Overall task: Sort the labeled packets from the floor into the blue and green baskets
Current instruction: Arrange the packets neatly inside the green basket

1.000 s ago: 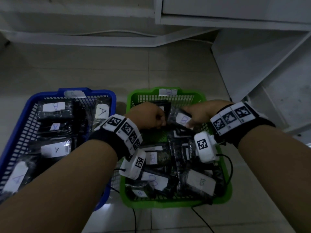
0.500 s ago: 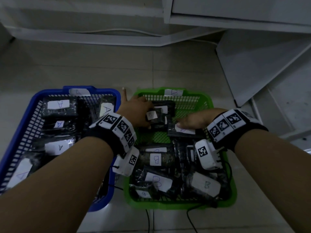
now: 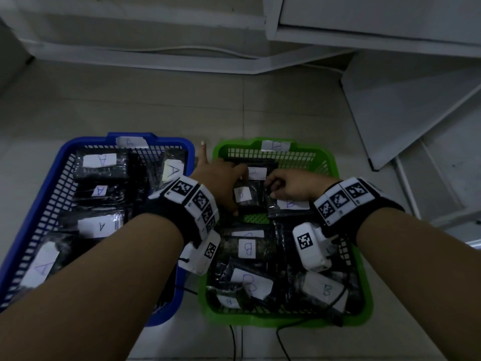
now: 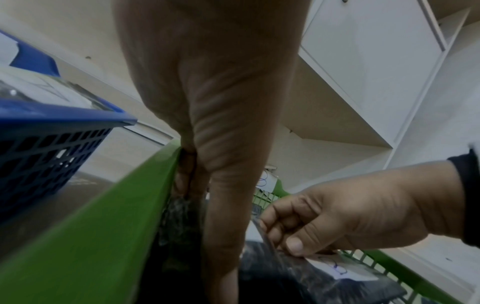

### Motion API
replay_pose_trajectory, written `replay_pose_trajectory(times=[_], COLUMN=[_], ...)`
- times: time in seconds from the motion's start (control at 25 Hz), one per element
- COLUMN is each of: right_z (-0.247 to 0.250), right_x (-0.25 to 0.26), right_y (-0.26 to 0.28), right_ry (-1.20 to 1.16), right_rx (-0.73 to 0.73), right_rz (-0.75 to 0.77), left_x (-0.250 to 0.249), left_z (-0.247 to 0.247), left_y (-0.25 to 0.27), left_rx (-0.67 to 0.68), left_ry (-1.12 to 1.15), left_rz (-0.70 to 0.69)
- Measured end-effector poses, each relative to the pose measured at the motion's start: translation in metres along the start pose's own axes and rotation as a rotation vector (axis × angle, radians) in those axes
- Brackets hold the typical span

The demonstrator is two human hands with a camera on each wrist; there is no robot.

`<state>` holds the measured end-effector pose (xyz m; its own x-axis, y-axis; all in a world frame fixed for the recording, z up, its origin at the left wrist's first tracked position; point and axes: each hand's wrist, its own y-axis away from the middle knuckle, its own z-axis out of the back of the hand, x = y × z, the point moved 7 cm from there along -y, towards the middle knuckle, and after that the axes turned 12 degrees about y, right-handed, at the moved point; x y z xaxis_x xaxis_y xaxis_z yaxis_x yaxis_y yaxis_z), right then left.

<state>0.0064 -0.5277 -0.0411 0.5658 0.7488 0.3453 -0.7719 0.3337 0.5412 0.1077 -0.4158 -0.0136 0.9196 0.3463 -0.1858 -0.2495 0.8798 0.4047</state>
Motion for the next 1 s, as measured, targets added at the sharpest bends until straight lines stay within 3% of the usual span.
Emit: replay_pose_trajectory(times=[0.24,0.28,0.4,0.44,0.52,0.64,0.88,1.0], right_z=[-0.005,0.000,0.024,0.026,0.016,0.009,0.008,0.012], right_x=[0.002,0.003,-0.004,-0.007,-0.011,-0.014,-0.011,-0.017], right_y=[0.004,0.004,0.001,-0.001,-0.011,-0.022,-0.026,-0.025], right_ry=[0.004,0.005,-0.078,-0.138,-0.321,-0.510,-0.318,-0.237], right_rx=[0.111,0.052,-0.304,-0.342,-0.283,-0.283,-0.247,-0.307], right_rz=[0.030,0.030,-0.077,-0.118,-0.125,-0.132,-0.121,-0.123], left_x=[-0.001,-0.001,-0.001,-0.001,0.000,0.004,0.010,0.007], left_z=[-0.012,-0.013,-0.011,-0.009,-0.007,-0.015,-0.023,-0.022], left_y=[0.000,0.000,-0.003,-0.004,-0.005,-0.007,-0.005,-0.004], left_rx=[0.130,0.143,0.103,0.076,0.058,0.137,0.236,0.264], left_ry=[0.075,0.070,0.076,0.069,0.028,0.011,0.028,0.013], left_rz=[-0.024,-0.023,-0.022,-0.025,-0.023,0.023,0.081,0.106])
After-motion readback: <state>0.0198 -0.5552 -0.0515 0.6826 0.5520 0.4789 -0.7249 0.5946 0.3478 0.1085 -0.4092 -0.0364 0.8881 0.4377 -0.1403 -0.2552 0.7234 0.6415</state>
